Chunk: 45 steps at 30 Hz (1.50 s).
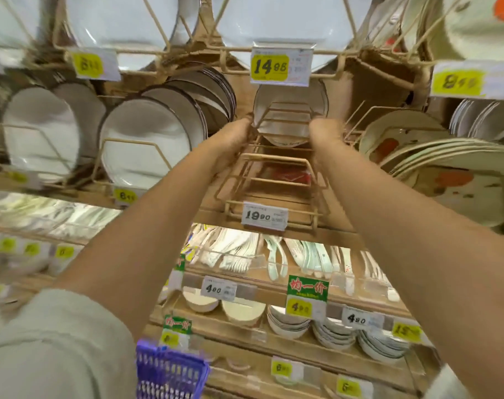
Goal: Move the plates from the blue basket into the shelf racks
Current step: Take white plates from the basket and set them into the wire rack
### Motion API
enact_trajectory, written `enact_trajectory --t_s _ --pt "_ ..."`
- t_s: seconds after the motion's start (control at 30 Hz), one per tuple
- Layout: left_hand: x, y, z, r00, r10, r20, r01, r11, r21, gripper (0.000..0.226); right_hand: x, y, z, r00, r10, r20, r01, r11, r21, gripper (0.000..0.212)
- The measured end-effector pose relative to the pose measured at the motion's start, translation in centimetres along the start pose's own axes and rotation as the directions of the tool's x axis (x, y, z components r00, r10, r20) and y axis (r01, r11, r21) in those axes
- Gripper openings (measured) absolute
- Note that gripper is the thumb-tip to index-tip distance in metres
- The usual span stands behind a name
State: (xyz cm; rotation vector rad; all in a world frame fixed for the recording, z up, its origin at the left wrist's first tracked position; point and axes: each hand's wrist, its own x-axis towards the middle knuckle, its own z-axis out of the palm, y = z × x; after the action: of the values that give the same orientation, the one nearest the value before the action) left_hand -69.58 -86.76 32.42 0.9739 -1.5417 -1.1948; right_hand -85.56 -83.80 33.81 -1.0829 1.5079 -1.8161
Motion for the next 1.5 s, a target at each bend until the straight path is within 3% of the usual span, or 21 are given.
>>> enact_trajectory --t_s 0.07,0.23,0.4,0.5,0.6,0.73,0.83,0.93,1.17,1.5 --pt "-3.9 -0.4 -0.7 0.999 0.042 0.030 -0.045 0.996 0.075 0.039 -2.0 0.0 -0.2 0.997 -0.061 -0.053 0.059 0.998 -0.028 0.038" --pt "-15.9 -2.2 -1.9 0.978 0.207 -0.011 -0.204 0.970 0.134 0.023 -11.2 1.8 -2.8 0.931 -0.362 0.044 0.364 0.921 -0.135 0.034" --pt "-26.4 -7.4 -4.4 0.992 0.119 -0.038 -0.112 0.982 0.152 0.029 -20.0 6.5 -4.7 0.898 -0.430 0.092 0.432 0.902 -0.004 0.036" --pt "-30.7 -11.1 -6.8 0.996 0.018 -0.093 -0.007 0.994 0.109 0.029 -24.2 10.3 -4.7 0.933 -0.323 0.161 0.320 0.946 0.045 0.032" --pt "-34.4 -14.6 -9.7 0.977 -0.099 -0.189 0.107 0.994 0.032 0.029 -28.2 14.7 -3.4 0.936 -0.153 0.318 0.163 0.987 -0.004 0.029" --pt "-38.8 -19.6 -14.0 0.884 -0.308 -0.352 0.303 0.950 -0.070 0.029 -34.0 20.3 0.4 0.890 0.042 0.454 0.020 0.991 -0.132 0.032" --pt "-42.1 -22.6 -17.6 0.822 -0.420 -0.384 0.401 0.906 -0.133 0.028 -38.0 23.7 4.1 0.851 0.175 0.496 -0.074 0.974 -0.216 0.035" --pt "-44.8 -25.0 -21.5 0.780 -0.487 -0.394 0.463 0.872 -0.161 0.026 -41.7 25.9 7.9 0.816 0.296 0.496 -0.178 0.946 -0.272 0.034" --pt "-48.4 -30.6 -29.8 0.698 -0.600 -0.391 0.598 0.789 -0.141 0.027 -47.3 30.1 15.3 0.786 0.403 0.469 -0.242 0.899 -0.366 0.031" --pt "-44.9 -38.0 -36.8 0.592 -0.722 -0.358 0.747 0.659 -0.094 0.023 -47.2 37.2 21.4 0.710 0.626 0.322 -0.414 0.741 -0.529 0.025"
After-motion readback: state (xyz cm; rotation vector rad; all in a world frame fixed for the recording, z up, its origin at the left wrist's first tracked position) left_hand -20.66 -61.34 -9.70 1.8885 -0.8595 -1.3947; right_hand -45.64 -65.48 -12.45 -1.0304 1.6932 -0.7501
